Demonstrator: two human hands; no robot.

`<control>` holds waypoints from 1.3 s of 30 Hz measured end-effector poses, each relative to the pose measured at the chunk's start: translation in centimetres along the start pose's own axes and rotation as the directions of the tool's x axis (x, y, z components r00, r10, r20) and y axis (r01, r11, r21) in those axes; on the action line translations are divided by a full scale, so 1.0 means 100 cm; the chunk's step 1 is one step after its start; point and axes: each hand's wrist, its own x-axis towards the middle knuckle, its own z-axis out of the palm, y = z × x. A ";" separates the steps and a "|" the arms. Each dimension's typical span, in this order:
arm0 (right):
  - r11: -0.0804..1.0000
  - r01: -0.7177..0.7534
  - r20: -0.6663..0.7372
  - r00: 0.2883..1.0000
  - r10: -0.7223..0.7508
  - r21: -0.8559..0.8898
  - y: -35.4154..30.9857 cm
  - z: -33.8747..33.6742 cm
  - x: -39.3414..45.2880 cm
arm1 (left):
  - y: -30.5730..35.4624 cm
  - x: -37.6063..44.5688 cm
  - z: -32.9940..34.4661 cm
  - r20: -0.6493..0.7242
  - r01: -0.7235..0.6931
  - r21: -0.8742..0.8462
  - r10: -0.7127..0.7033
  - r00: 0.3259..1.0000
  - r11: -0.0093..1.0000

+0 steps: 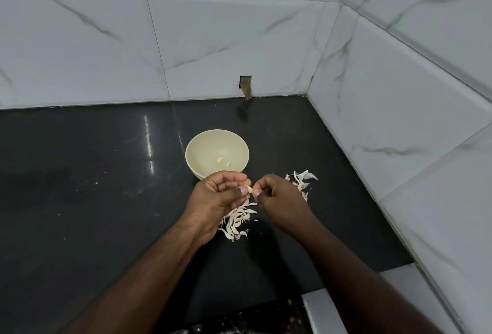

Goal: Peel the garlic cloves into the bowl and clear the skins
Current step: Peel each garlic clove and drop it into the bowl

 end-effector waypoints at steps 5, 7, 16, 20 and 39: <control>0.959 -0.126 0.125 0.987 0.097 0.252 0.006 0.001 0.003 | -0.002 -0.001 -0.003 0.039 -0.032 0.069 0.029 0.999 0.997; 0.899 -0.189 0.194 0.974 0.120 0.395 0.007 0.000 0.003 | -0.002 -0.001 -0.003 0.055 -0.032 0.087 0.028 0.998 0.996; 0.998 0.050 -0.025 0.998 -0.051 -0.033 0.005 0.004 -0.003 | -0.004 0.004 -0.002 -0.043 -0.030 0.188 0.039 0.998 0.982; 0.999 0.039 -0.028 0.999 -0.038 0.029 0.009 0.002 -0.001 | -0.005 0.003 -0.006 -0.035 0.003 0.121 0.002 0.999 0.993; 0.993 0.117 -0.156 0.981 -0.113 0.013 0.022 -0.012 0.007 | -0.009 0.007 -0.007 0.034 0.096 0.096 -0.099 0.994 0.991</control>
